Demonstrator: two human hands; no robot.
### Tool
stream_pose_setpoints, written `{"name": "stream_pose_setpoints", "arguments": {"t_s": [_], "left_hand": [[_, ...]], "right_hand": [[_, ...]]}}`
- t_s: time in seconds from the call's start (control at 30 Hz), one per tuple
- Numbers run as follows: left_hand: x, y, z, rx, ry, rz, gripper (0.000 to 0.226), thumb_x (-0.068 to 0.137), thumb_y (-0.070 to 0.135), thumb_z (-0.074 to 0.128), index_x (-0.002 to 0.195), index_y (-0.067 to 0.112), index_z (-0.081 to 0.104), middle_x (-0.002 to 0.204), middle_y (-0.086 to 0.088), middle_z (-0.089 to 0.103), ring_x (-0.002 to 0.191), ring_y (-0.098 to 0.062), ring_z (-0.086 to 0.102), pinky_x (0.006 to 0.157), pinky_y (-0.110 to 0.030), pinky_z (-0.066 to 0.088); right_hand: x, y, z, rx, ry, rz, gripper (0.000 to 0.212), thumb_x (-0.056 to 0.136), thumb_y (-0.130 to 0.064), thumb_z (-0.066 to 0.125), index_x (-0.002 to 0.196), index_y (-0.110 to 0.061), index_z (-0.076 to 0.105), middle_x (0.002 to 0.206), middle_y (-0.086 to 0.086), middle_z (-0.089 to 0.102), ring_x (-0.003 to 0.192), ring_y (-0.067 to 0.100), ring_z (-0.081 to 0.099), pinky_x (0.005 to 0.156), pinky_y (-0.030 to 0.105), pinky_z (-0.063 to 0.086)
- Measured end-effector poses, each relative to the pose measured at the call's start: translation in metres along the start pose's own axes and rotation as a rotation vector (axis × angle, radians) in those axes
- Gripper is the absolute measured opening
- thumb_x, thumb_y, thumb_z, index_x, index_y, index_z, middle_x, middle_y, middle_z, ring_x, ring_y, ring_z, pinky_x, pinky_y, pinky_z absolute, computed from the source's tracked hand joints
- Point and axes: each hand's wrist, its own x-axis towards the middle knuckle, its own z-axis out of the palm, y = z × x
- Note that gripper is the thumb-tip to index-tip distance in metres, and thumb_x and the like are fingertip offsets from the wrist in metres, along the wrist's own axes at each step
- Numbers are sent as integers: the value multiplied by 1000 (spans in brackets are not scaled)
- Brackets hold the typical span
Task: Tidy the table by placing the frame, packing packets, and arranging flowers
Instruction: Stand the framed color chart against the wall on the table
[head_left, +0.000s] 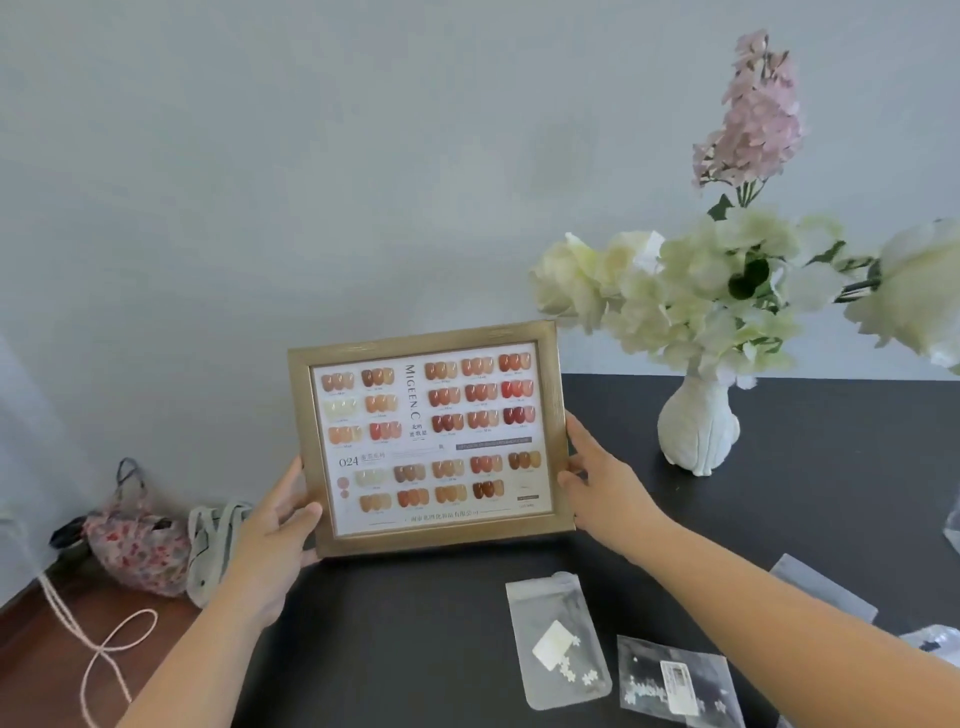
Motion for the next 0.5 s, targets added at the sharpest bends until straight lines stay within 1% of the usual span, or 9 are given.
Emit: {"name": "stream_pose_setpoints", "arguments": {"t_s": [0.03,0.1,0.13,0.2,0.23,0.27,0.4,0.43,0.5], "left_hand": [[3,-1,-6,-1,12,1,67,101,10,48,111,75,49,129,16,62,121,-16,53,80,-43,52],[12,-2,-16,0,39,5,67,101,9,48,110,76,49,125,18,65,118,-18,58,74,-36,54],[18,-1,-19,-1,59,2,67,101,9,48,110,75,50,124,19,66,118,-19,59,75,-38,56],[31,2,-20,3,100,-10,63,101,10,49,121,70,47,131,17,61,126,-23,55,89,-50,53],[38,4,-20,17,116,-14,61,101,12,50,130,65,44,136,16,57,130,-24,51,95,-54,49],[46,6,-18,38,126,-15,60,101,13,50,136,61,40,139,15,55,133,-25,49,97,-56,46],[82,25,-2,131,93,28,62,100,15,53,140,59,36,139,8,56,131,-25,49,92,-54,50],[93,31,2,137,72,43,62,100,14,53,139,59,36,137,7,57,130,-25,50,90,-54,52],[117,43,11,127,39,57,62,101,12,50,141,56,36,128,7,61,126,-24,53,88,-54,53]], "right_hand": [[8,-4,5,-5,-1,-14,73,98,-19,46,144,-57,4,95,-28,57,77,2,64,59,15,54],[25,-11,15,-1,-6,-37,72,97,-20,47,145,-55,6,95,-24,59,78,4,65,61,18,57],[34,-13,19,5,-5,-41,72,97,-20,48,146,-54,8,96,-23,60,79,5,65,65,22,58],[53,-17,24,12,7,-35,71,97,-19,49,147,-52,11,96,-20,59,81,9,64,70,28,60],[62,-18,25,15,14,-27,71,97,-18,49,147,-51,12,96,-17,60,81,11,64,70,29,60],[71,-19,24,18,19,-17,71,97,-16,49,146,-52,13,96,-15,60,82,12,64,67,30,60],[104,-22,14,66,48,36,72,95,-12,52,144,-53,19,99,-7,62,86,16,63,54,29,57],[111,-23,10,84,60,49,71,95,-11,52,143,-53,21,99,-7,62,88,16,63,52,29,56],[124,-25,2,129,83,75,68,95,-10,53,142,-50,25,101,-6,64,91,17,63,55,33,57]]}}
